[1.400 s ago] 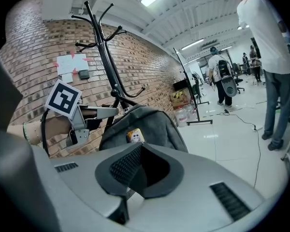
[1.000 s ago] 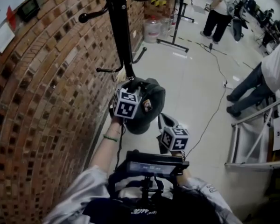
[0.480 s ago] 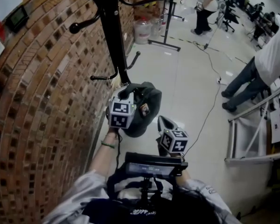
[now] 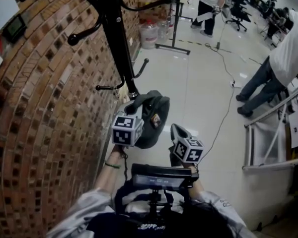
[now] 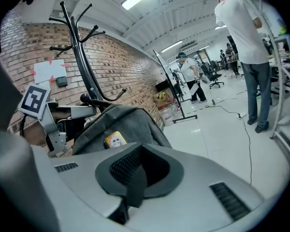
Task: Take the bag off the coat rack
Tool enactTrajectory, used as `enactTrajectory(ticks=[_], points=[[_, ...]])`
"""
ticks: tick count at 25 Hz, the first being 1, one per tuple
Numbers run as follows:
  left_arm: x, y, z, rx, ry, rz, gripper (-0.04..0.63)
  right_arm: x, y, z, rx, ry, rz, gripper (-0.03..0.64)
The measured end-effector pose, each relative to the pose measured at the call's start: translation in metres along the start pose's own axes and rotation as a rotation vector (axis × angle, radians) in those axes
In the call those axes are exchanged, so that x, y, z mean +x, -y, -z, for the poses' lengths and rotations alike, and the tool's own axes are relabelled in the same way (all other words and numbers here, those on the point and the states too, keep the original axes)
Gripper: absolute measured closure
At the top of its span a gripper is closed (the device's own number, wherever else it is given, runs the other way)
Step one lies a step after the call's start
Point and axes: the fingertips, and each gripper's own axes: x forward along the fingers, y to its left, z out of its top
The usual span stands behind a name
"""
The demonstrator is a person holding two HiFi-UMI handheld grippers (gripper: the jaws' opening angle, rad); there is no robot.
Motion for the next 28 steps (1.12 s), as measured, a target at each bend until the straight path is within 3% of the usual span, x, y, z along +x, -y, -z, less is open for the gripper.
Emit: enactTrajectory(ticks=[3, 8, 13, 21, 28], points=[[-0.019, 0.013, -0.011, 0.015, -0.008, 0.011, 0.591, 0.000, 0.000, 0.002, 0.011, 0.003, -0.010, 0.609], [-0.040, 0.035, -0.031, 0.048, 0.091, 0.062, 0.591, -0.001, -0.001, 0.005, 0.032, 0.006, -0.031, 0.609], [-0.050, 0.059, -0.017, 0.085, 0.084, 0.101, 0.591, -0.010, 0.000, 0.005, 0.032, 0.013, -0.038, 0.609], [-0.077, 0.066, 0.036, -0.085, -0.007, 0.023, 0.591, -0.044, 0.026, 0.033, 0.036, -0.021, -0.023, 0.609], [-0.102, 0.075, 0.092, -0.087, -0.095, -0.042, 0.591, -0.069, 0.035, 0.040, 0.028, -0.015, -0.043, 0.609]])
